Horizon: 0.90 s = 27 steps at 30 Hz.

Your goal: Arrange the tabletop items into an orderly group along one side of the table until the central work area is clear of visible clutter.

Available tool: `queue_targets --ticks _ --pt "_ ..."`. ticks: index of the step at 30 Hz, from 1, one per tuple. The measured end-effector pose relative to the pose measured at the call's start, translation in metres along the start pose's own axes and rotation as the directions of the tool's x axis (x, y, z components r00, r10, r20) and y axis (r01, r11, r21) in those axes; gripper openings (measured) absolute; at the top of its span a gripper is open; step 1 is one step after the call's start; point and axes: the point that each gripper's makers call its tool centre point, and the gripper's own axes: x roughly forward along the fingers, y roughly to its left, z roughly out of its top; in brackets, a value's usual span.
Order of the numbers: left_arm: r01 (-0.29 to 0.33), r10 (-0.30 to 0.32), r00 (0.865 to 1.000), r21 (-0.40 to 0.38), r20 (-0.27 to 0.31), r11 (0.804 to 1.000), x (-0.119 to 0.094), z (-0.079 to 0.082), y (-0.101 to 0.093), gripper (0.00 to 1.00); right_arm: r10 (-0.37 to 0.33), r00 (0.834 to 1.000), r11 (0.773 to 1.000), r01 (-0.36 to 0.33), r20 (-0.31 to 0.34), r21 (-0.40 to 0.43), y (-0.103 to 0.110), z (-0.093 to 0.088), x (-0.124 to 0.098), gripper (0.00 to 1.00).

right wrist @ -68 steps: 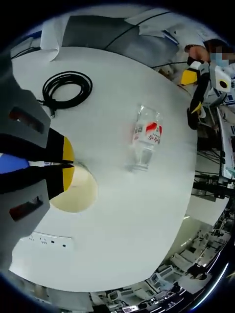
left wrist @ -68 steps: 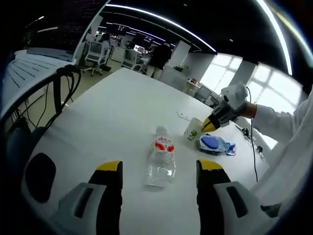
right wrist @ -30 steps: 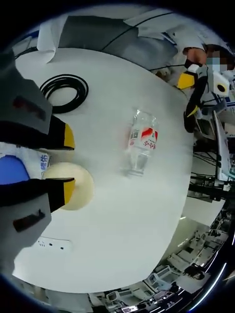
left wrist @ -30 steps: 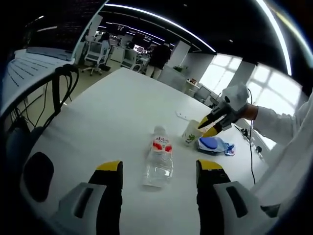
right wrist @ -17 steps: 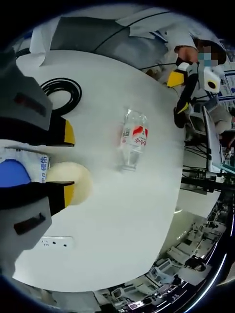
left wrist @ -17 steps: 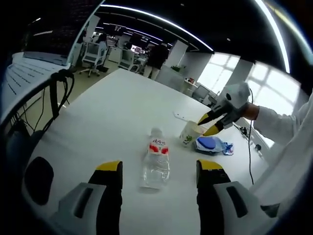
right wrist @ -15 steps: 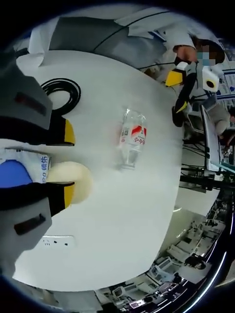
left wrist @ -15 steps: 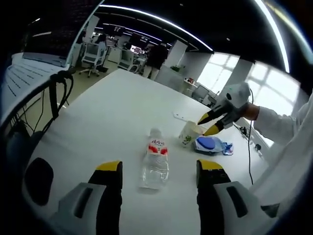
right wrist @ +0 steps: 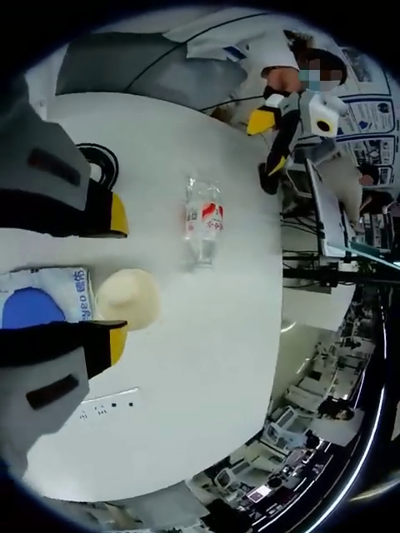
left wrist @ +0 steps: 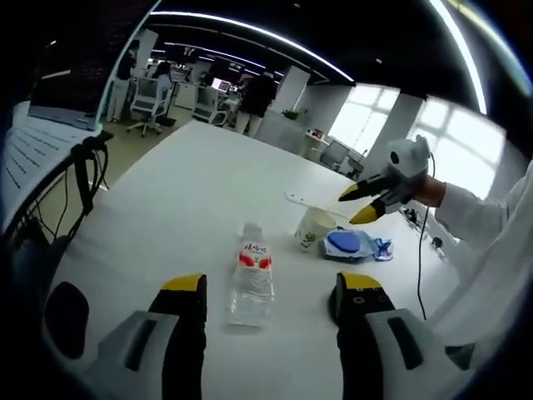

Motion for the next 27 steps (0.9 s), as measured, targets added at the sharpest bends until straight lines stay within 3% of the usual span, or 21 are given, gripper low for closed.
queue_targets --ticks 11,19,22,27 --pt "0.034 -0.033 0.999 0.058 -0.019 0.998 0.002 0.008 -0.021 0.64 -0.055 0.997 0.990 0.048 0.056 0.134 0.016 -0.014 -0.023 0.44" --pt "0.062 -0.059 0.997 0.103 -0.040 0.993 0.006 0.012 -0.037 0.65 -0.098 0.990 0.963 0.069 0.100 0.259 0.032 -0.029 -0.037 0.45" --pt "0.074 -0.068 0.996 0.119 -0.051 0.990 0.008 0.012 -0.043 0.65 -0.114 0.985 0.944 0.068 0.127 0.324 0.039 -0.034 -0.042 0.45" --pt "0.098 -0.088 0.993 0.140 -0.073 0.985 0.013 0.011 -0.056 0.65 -0.133 0.983 0.923 0.078 0.123 0.377 0.052 -0.051 -0.047 0.45"
